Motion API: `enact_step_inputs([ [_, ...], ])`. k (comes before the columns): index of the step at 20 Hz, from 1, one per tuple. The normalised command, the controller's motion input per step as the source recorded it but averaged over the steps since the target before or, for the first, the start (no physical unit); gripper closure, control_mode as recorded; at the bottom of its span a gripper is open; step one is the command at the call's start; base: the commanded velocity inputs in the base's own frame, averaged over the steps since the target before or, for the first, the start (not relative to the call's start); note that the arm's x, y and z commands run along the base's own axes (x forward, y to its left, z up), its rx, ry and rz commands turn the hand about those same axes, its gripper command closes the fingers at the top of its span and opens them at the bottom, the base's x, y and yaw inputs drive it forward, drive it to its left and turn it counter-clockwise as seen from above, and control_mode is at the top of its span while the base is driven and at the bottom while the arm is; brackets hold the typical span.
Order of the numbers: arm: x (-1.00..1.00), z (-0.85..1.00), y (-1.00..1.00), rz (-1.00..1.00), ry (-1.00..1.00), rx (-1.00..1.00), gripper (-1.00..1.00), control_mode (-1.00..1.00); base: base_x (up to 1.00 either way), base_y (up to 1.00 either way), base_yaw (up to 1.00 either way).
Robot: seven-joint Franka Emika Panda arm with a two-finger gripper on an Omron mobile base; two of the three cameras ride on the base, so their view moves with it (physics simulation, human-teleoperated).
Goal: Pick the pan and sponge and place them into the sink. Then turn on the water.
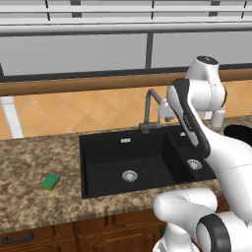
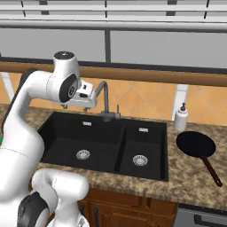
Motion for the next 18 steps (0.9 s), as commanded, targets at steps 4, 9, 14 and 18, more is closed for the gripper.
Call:
enact_step_inputs([
  [4,-0.26,-0.08,-0.44,0.00,-0.17,0.02,-1.00,-1.00,0.00,0.00,0.00],
  [9,-0.08,-0.21,-0.82,-0.04,-0.05,0.00,-1.00,-1.00,0.00,0.00,0.00],
  [14,0.00,-0.17,-1.00,-0.07,0.00,0.00,-1.00,-1.00,0.00,0.00,0.00],
  [18,-0.01,-0.21,-1.00,-0.08,0.01,-0.05,-1.00,-1.00,0.00,0.00,0.00],
])
